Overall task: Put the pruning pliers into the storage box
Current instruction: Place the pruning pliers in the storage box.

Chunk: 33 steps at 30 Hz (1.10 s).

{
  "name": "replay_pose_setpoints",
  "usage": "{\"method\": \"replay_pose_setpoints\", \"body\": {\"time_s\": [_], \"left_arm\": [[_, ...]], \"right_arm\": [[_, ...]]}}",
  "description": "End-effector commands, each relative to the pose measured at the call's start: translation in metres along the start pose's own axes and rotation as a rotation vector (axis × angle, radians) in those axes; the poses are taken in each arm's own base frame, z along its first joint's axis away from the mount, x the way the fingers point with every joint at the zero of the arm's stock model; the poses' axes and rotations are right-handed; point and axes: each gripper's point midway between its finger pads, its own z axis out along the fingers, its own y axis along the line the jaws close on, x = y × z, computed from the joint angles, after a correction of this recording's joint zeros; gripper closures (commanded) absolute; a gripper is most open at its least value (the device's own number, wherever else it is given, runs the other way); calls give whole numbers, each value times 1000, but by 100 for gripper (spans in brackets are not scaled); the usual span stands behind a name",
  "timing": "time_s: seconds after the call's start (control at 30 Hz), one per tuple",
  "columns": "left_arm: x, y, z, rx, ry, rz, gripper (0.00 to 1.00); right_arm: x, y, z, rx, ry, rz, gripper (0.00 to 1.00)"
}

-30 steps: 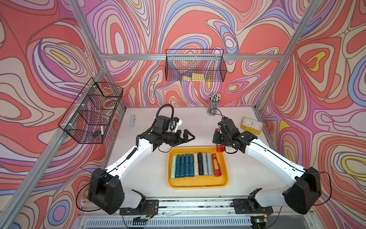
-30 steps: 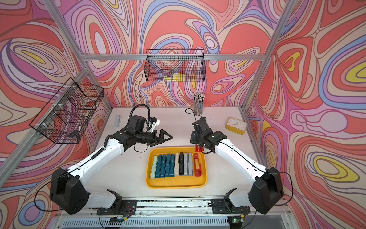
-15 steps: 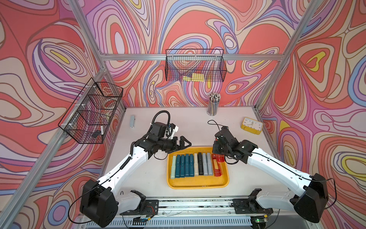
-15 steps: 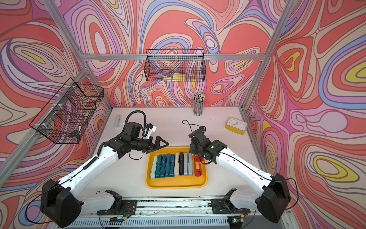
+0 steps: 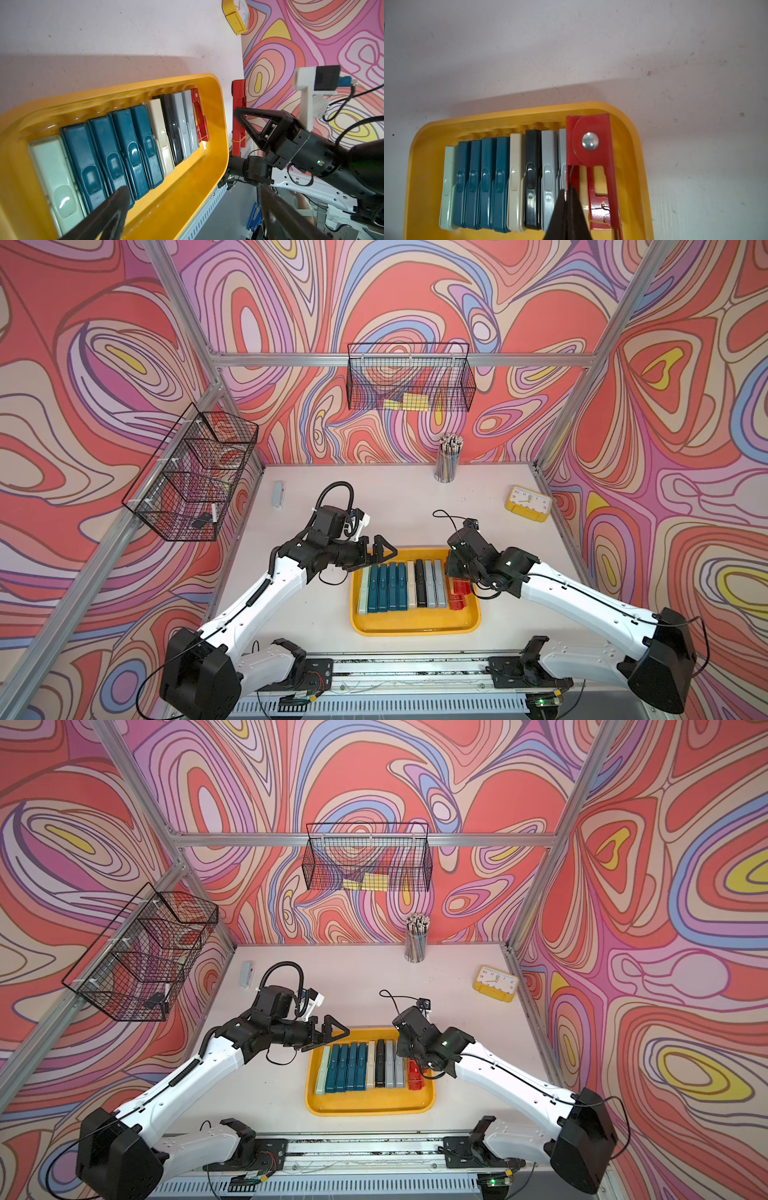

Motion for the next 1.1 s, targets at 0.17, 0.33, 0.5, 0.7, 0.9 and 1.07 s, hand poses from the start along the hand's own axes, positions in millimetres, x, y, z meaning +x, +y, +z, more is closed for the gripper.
{"method": "replay_pose_setpoints", "body": {"time_s": [0.17,0.33,0.5,0.7,0.9,1.07], "left_arm": [[5,2,-6,-8,-2,-3,1],[8,4,-9,-21,-7,1,1],[9,5,-9,-18,-11,-7,1],[10,5,-10,-26,-9,-6,1],[11,9,-9,-40,-6,-11,1],[10,11,-7,-39,-5,-20,1]], "right_arm": [[14,-1,8,-12,-16,21,100],[17,0,14,-18,-24,7,100],[18,-1,20,-10,-22,-4,100],[23,0,33,-10,-28,-24,100],[24,-2,40,0,-35,-55,100],[27,-4,45,5,-34,-64,100]]}}
